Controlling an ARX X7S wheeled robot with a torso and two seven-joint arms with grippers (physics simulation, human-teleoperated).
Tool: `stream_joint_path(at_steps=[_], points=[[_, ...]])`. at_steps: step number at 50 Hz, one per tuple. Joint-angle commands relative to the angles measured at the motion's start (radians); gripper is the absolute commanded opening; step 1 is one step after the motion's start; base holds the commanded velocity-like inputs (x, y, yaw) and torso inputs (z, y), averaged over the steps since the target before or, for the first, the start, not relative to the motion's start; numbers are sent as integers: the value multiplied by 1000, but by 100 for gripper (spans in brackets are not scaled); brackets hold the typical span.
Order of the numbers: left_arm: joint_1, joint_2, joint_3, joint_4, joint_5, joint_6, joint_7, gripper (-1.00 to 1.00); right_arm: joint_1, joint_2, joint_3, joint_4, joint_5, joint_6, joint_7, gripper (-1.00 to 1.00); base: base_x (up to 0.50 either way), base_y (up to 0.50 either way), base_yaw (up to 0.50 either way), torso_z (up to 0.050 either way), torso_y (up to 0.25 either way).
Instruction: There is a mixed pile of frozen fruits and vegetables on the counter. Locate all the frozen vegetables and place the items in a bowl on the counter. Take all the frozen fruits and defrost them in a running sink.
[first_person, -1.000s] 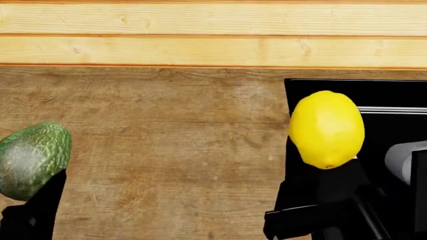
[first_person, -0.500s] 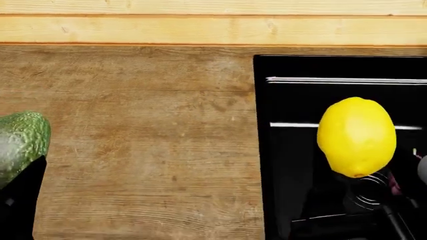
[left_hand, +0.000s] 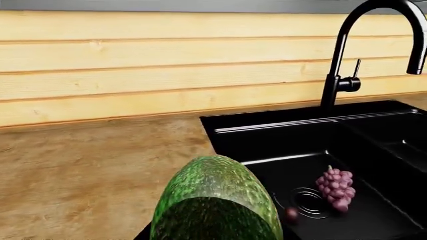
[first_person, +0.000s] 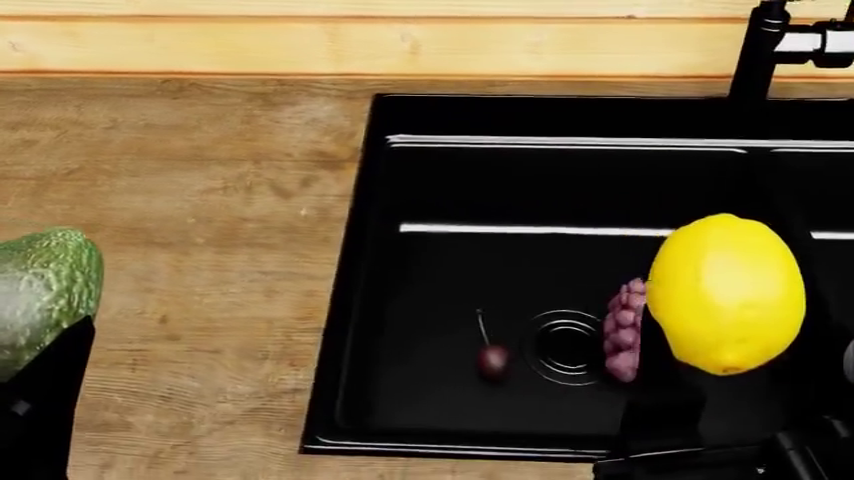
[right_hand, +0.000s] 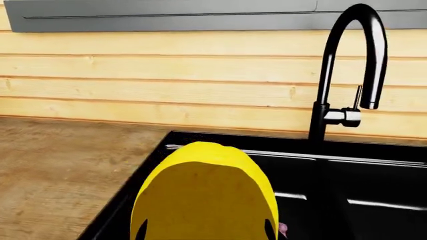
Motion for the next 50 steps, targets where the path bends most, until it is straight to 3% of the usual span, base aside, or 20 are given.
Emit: stream_joint_path(at_steps=[1, 17, 34, 50], points=[[21, 20, -43, 8, 5, 30, 36, -100, -21, -21, 41, -7, -42, 21, -53, -100, -117, -500, 0, 0, 0], [42, -6, -50, 16, 25, 19, 42, -100, -30, -23, 42, -3, -59, 19, -61, -100, -100, -500, 0, 0, 0], [91, 39, -79, -7, 26, 37, 32, -100, -37, -40, 24, 3, -91, 15, -81, -100, -39, -500, 0, 0, 0], [108, 16, -85, -9, 38, 31, 37, -100, -27, -31, 28, -8, -78, 12, -72, -100, -1, -500, 0, 0, 0]])
